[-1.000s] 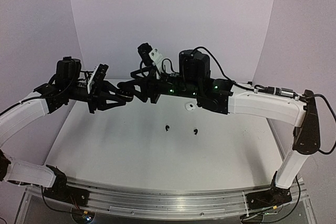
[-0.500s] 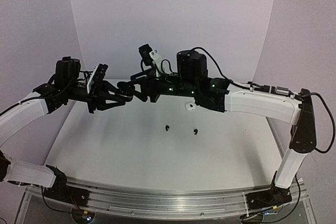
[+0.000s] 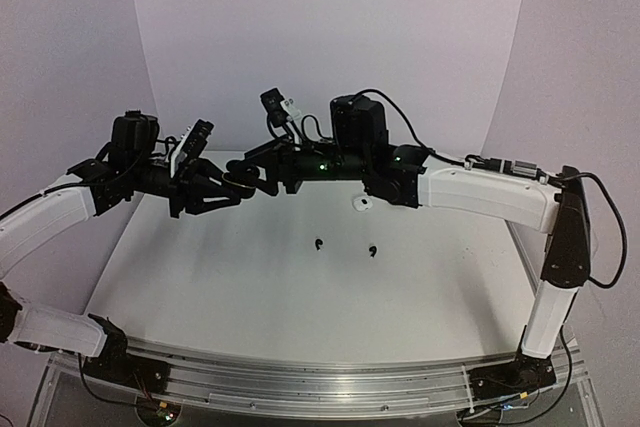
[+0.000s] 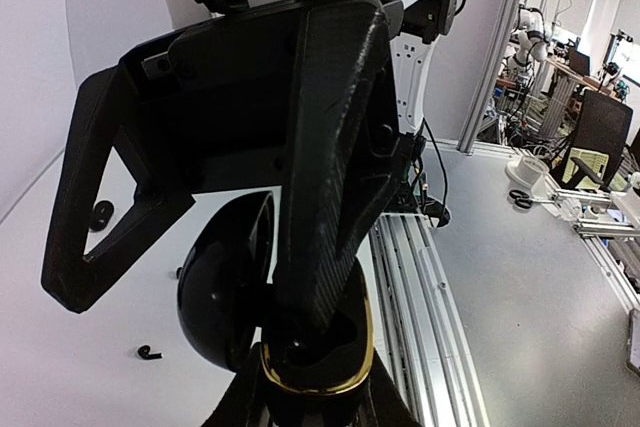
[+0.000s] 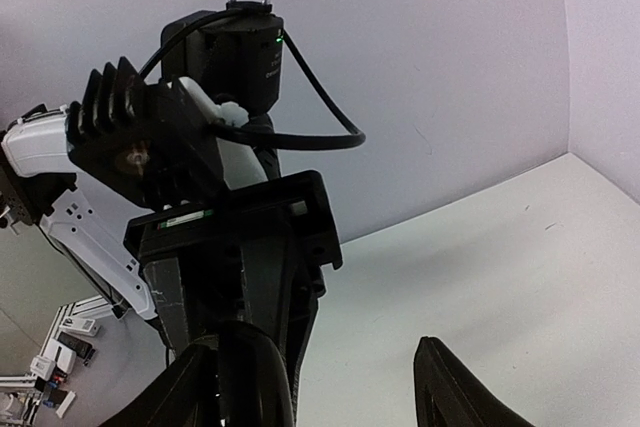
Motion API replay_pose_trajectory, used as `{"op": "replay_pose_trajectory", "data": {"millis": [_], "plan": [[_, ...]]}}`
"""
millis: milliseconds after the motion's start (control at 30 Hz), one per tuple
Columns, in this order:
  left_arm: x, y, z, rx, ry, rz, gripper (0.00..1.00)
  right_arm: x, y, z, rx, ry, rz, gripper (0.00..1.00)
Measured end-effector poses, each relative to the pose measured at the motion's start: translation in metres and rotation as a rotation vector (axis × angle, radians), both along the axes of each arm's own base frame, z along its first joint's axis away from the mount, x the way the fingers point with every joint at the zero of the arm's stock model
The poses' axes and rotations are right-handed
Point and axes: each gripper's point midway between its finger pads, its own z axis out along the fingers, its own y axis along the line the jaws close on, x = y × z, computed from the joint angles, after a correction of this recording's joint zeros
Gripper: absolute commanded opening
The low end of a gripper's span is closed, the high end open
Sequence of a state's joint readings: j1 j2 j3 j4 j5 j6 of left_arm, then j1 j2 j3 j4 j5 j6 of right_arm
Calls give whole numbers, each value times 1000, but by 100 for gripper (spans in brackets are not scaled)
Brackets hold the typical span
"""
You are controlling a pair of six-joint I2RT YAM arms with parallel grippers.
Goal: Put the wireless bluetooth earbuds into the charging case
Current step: Pick up the right earbud from the center of the board.
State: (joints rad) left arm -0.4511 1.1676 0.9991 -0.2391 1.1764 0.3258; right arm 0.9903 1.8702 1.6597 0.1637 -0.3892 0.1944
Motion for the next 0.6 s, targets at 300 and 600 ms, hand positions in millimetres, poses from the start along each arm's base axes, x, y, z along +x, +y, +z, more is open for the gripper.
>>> {"op": "replay_pose_trajectory", "data": {"millis": [300,600], "plan": [[-2,0,-3,7,37,-6,0,3,0,5,9,31,2,72],[1,3,-37,41,78,51,0,53,-26,45,100,108,-144,74]]}}
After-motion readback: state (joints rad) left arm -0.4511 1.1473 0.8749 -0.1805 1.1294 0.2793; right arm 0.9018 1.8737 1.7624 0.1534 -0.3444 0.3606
